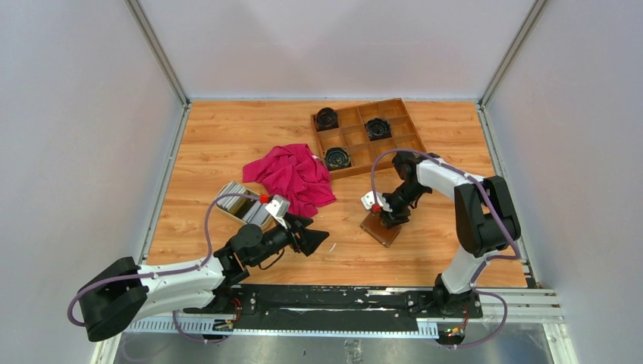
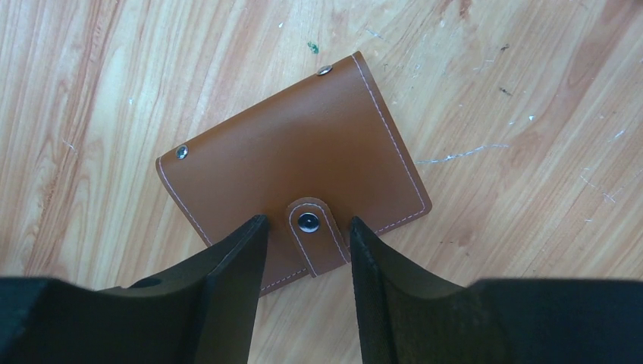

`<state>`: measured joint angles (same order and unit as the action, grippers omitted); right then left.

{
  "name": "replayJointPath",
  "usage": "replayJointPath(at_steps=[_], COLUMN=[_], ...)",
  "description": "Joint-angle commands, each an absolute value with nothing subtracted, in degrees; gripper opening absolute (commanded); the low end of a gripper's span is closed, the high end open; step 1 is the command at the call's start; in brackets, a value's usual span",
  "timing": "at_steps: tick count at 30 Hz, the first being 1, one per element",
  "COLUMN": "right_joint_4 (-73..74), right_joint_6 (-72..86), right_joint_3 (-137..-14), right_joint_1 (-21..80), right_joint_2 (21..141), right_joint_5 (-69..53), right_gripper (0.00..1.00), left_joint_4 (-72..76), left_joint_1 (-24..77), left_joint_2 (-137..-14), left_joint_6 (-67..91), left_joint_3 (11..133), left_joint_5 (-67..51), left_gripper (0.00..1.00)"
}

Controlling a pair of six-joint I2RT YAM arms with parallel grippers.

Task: Put the credit cards into the card holder
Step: Open the card holder at the center of the board.

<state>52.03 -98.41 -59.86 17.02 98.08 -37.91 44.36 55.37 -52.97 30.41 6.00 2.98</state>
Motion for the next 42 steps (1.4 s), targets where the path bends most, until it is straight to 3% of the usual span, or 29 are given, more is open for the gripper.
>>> replayJointPath(at_steps=[1,4,15,31,42], right_joint_4=[51.8,50.0,48.6,48.3,51.3], right_joint_6=[-97.6,-96.2,-92.3,-77.6,-74.9], right_joint_3=[-59.4,-58.7,-57.6,-57.4,-59.7], right_joint_1=[18.6,19.4,20.2,20.8,20.7], right_joint_2=[99.9,101.2,97.6,88.0,89.1], right_joint_5=[-31.6,-29.4,-31.7,-55.6,-61.6], right_gripper=[0.46,0.40,0.01,0.00,0.00], left_joint_4=[44.9,44.9,45.0,45.0,44.9], left_joint_1=[55.9,55.9,55.9,55.9,55.9], left_joint_2=[-53.0,-53.6,-55.9,-56.2,-52.8], left_joint_6=[30.7,31.2,33.9,35.3,39.0], left_joint_3=[5.7,6.0,6.9,6.7,4.3], left_joint_5=[2.7,2.3,1.1,1.4,6.9], left_gripper=[0.82,0.82,0.81,0.82,0.92])
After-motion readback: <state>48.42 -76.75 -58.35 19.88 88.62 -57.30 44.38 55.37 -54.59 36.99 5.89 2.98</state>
